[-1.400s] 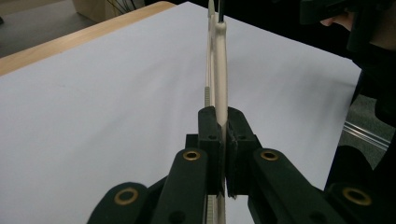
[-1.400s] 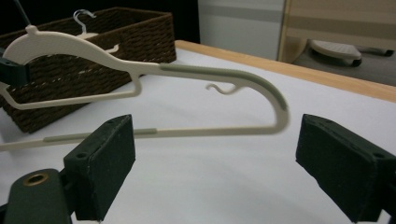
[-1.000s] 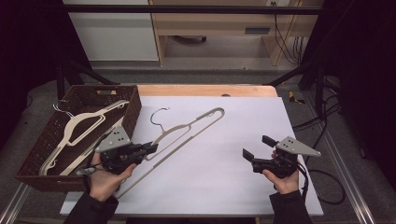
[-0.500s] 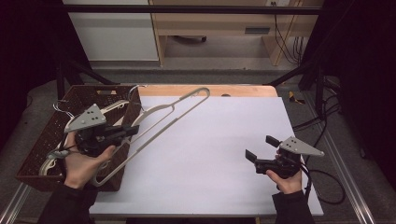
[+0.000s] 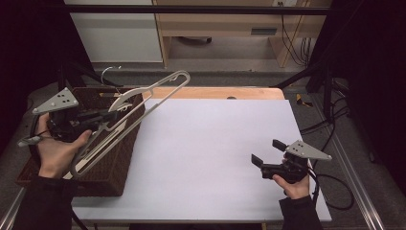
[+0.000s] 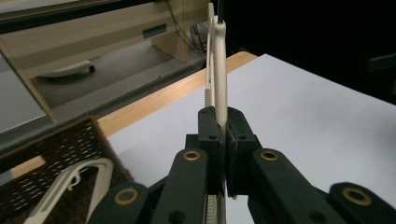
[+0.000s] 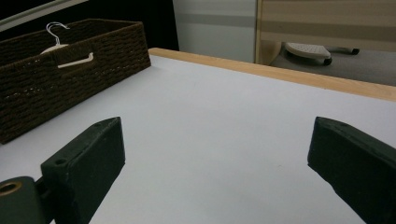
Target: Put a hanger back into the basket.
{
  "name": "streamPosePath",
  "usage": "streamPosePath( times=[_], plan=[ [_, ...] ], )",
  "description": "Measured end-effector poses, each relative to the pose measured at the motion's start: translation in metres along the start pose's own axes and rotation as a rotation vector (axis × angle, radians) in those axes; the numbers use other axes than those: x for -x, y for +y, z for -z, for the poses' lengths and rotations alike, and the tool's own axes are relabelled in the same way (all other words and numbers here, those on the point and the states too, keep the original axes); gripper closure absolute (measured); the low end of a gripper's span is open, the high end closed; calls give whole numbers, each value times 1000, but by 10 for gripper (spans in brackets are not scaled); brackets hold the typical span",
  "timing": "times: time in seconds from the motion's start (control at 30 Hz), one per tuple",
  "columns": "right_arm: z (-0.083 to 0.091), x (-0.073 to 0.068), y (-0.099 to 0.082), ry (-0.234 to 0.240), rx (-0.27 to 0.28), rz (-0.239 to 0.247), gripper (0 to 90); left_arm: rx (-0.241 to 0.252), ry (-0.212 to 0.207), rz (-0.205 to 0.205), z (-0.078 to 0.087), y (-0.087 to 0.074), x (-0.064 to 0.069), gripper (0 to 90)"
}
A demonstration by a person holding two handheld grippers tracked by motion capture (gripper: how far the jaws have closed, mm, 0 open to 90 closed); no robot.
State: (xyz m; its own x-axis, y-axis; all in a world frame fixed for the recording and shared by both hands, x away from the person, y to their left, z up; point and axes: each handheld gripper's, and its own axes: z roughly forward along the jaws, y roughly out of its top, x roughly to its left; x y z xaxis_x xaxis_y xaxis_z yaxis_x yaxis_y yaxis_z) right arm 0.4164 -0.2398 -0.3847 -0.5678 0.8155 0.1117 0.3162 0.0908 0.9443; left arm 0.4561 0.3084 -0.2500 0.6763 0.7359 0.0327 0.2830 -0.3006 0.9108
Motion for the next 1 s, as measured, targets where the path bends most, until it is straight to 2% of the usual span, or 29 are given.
streamPosePath(
  times=[0.13,0.27,0.33,0.53,0.7,0.83,1.0],
  plan=[
    [0,0,0,-1,1,-1,43,-16,18,28,0,-5,-20,869],
    [0,0,0,1,2,1,43,-28,35,39,2,-13,-39,869],
    [-1,0,0,2,0,-1,43,-36,31,37,4,-16,-47,869],
    [-2,-1,-1,-1,-9,3,42,-72,50,22,8,-25,-65,869],
    [-3,-1,-1,2,-9,6,42,-109,89,45,7,-33,-79,868],
    [-4,-1,-2,-1,-13,4,42,-105,77,70,9,-41,-91,868],
    [-4,-1,-2,-1,-14,1,41,-106,70,75,16,-49,-104,868]
  ],
)
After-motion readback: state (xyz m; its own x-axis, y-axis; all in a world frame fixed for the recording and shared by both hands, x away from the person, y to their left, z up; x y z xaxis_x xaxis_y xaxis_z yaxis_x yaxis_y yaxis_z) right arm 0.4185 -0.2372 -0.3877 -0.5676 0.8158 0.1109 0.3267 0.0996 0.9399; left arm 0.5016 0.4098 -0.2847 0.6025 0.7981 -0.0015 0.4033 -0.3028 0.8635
